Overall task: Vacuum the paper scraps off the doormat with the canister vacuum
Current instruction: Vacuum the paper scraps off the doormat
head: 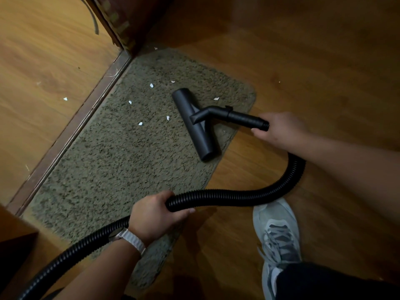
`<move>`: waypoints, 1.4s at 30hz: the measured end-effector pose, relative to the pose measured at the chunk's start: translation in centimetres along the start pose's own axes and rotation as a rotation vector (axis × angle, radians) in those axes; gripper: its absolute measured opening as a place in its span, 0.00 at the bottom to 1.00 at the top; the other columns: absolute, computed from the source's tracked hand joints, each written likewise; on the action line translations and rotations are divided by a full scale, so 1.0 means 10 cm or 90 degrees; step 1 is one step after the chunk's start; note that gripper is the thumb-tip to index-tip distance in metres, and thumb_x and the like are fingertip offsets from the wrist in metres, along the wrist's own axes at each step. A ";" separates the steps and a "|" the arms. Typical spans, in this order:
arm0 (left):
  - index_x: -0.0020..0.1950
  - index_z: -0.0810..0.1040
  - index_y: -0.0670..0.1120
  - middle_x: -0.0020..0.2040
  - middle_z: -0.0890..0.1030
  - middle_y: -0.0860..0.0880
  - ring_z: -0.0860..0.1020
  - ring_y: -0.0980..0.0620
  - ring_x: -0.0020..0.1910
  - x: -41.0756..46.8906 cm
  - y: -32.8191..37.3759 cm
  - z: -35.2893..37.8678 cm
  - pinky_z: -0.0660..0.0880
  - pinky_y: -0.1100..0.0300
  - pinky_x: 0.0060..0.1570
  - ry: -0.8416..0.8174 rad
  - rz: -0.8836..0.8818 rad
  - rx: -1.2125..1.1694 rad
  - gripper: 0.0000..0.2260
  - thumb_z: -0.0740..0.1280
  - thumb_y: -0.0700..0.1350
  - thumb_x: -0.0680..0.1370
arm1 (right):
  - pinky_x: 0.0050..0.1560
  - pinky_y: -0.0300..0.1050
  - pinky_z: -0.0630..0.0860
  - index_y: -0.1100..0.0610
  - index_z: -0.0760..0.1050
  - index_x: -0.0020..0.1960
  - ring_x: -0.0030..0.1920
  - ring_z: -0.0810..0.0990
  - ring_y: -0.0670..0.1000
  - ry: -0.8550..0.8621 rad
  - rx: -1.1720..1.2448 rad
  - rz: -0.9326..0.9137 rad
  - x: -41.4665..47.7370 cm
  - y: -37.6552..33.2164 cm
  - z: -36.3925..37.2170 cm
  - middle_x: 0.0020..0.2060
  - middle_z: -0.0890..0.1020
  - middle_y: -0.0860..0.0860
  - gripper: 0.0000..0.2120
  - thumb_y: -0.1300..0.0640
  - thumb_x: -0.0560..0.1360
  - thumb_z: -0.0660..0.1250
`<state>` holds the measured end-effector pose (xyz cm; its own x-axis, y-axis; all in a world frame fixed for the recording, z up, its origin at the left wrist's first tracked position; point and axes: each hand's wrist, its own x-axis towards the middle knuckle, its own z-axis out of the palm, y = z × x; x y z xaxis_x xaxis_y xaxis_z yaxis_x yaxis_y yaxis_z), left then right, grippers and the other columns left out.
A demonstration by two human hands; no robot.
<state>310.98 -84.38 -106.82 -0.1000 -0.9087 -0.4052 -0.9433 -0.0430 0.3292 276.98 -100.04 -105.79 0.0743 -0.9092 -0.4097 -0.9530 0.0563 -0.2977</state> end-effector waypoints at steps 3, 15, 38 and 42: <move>0.40 0.76 0.52 0.27 0.74 0.54 0.74 0.60 0.27 0.03 -0.01 0.01 0.71 0.61 0.25 0.012 -0.005 -0.008 0.34 0.55 0.82 0.61 | 0.30 0.42 0.70 0.47 0.77 0.61 0.35 0.75 0.46 0.007 0.011 0.020 0.02 0.01 -0.04 0.39 0.79 0.47 0.15 0.41 0.79 0.64; 0.41 0.78 0.53 0.28 0.75 0.55 0.76 0.59 0.30 0.17 0.11 -0.06 0.70 0.60 0.27 0.037 -0.037 -0.049 0.31 0.59 0.80 0.62 | 0.37 0.49 0.78 0.53 0.77 0.57 0.37 0.77 0.52 0.095 0.051 0.127 0.15 0.33 -0.18 0.38 0.78 0.51 0.16 0.42 0.79 0.63; 0.41 0.76 0.53 0.29 0.74 0.57 0.76 0.57 0.30 0.15 0.04 0.01 0.72 0.60 0.27 0.043 -0.004 -0.041 0.33 0.55 0.81 0.61 | 0.33 0.45 0.74 0.55 0.78 0.60 0.37 0.77 0.53 0.069 0.006 0.062 0.15 0.20 -0.10 0.39 0.80 0.53 0.19 0.42 0.79 0.64; 0.42 0.77 0.53 0.28 0.73 0.57 0.74 0.58 0.29 0.14 0.03 -0.01 0.70 0.61 0.27 0.032 -0.011 -0.039 0.33 0.56 0.81 0.61 | 0.29 0.43 0.68 0.54 0.77 0.56 0.34 0.75 0.49 0.066 0.016 0.064 0.16 0.16 -0.09 0.37 0.77 0.50 0.17 0.42 0.79 0.64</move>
<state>310.62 -85.74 -107.19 -0.0670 -0.9270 -0.3690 -0.9234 -0.0826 0.3750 275.36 -101.77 -106.16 -0.0534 -0.9358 -0.3484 -0.9461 0.1590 -0.2821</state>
